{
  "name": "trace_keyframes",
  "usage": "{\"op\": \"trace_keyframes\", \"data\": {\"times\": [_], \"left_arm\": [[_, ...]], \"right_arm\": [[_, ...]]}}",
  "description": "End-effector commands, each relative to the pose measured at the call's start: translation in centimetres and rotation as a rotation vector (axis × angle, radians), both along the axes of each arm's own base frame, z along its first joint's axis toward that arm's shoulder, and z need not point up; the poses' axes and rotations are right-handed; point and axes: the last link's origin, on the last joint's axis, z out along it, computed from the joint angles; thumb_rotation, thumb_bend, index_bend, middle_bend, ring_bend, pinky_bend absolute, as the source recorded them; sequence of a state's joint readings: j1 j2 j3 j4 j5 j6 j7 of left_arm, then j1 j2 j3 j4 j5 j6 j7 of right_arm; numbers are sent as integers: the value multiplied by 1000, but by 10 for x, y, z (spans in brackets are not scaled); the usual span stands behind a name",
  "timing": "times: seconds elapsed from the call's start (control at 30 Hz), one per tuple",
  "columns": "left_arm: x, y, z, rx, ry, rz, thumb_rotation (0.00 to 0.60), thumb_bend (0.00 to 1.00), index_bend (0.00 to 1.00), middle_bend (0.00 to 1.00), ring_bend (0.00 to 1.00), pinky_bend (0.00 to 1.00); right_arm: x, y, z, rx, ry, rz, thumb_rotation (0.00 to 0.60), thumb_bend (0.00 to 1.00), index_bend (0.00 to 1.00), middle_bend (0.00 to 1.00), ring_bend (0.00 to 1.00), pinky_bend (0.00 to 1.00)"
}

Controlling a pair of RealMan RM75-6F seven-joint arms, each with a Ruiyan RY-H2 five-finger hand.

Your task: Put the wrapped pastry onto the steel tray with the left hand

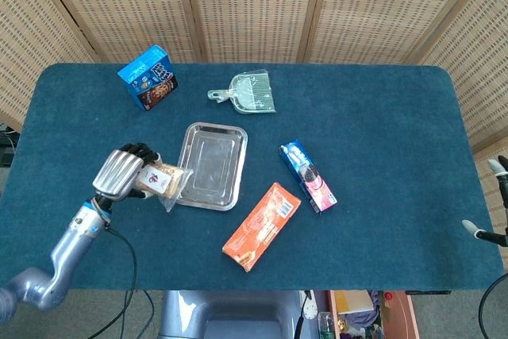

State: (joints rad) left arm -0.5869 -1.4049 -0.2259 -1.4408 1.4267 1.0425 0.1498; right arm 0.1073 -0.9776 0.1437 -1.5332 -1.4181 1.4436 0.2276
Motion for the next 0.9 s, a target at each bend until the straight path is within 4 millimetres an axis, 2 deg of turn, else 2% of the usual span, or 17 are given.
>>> {"op": "trace_keyframes", "data": {"times": [0.03,0.3,0.37,0.4,0.47,0.5,0.53,0.57,0.63,0.7,0.8,0.9], "left_arm": [[24,33,-25,-11,23,31,600,83,520,480,293,356],[47,60,-77,-50,50,80,600,83,520,432,292,356],[51,64,-84,-53,53,87,600,82,510,407,292,356],[52,64,-88,-68,63,93,600,60,464,349,279,350],[53,64,-93,-102,72,109,600,18,258,164,178,298],[53,64,-93,-117,71,118,600,0,120,64,92,232],[55,64,-92,-128,70,126,600,0,28,9,27,159],[55,63,-92,-131,69,129,600,0,2,0,4,112],[59,64,-83,-119,42,138,600,0,0,0,0,24],[63,63,-71,-95,9,142,600,0,0,0,0,2],[64,55,-28,-33,-45,133,600,0,0,0,0,0],[52,35,13,29,-58,127,600,0,0,0,0,0]], "right_arm": [[-2,-3,-1,1,2,-11,600,0,0,0,0,0],[-12,-9,2,-6,-8,-61,600,0,0,0,0,0],[-13,-9,3,-9,-13,-67,600,0,0,0,0,0],[-14,-9,4,-12,-16,-72,600,0,0,0,0,0],[-15,-10,5,-15,-24,-75,600,0,0,0,0,0],[-16,-9,6,-16,-27,-74,600,0,0,0,0,0],[-16,-9,6,-18,-27,-73,600,0,0,0,0,0],[-16,-9,7,-18,-27,-72,600,0,0,0,0,0],[-16,-8,7,-20,-29,-70,600,0,0,0,0,0],[-16,-7,8,-21,-31,-68,600,0,0,0,0,0],[-15,-4,11,-28,-43,-58,600,0,0,0,0,0],[-12,-2,13,-30,-48,-42,600,0,0,0,0,0]]}}
